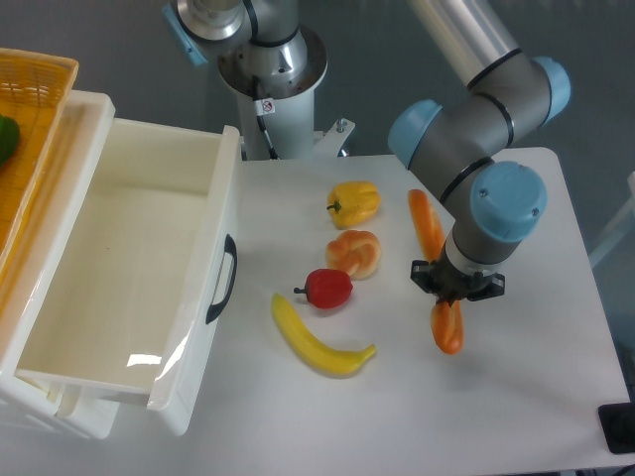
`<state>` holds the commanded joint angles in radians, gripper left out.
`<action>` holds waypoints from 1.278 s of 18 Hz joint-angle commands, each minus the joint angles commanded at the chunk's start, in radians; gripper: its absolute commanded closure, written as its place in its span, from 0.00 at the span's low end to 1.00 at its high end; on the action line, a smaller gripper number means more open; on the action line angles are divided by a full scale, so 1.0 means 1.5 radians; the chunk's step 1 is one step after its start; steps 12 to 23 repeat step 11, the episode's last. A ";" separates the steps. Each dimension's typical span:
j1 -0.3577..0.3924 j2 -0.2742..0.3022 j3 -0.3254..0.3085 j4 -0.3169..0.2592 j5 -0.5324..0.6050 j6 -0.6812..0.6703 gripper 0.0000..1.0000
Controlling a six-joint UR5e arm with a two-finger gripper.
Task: Pick up the long bread
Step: 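Lift the grasped long bread up off the table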
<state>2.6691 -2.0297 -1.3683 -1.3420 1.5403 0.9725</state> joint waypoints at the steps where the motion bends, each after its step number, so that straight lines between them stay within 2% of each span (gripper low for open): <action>1: 0.000 0.014 0.000 -0.016 -0.003 0.001 1.00; 7: -0.014 0.069 -0.001 -0.077 -0.003 0.057 1.00; 11: -0.048 0.079 -0.009 -0.079 0.001 0.067 1.00; 23: -0.048 0.079 -0.009 -0.079 0.001 0.067 1.00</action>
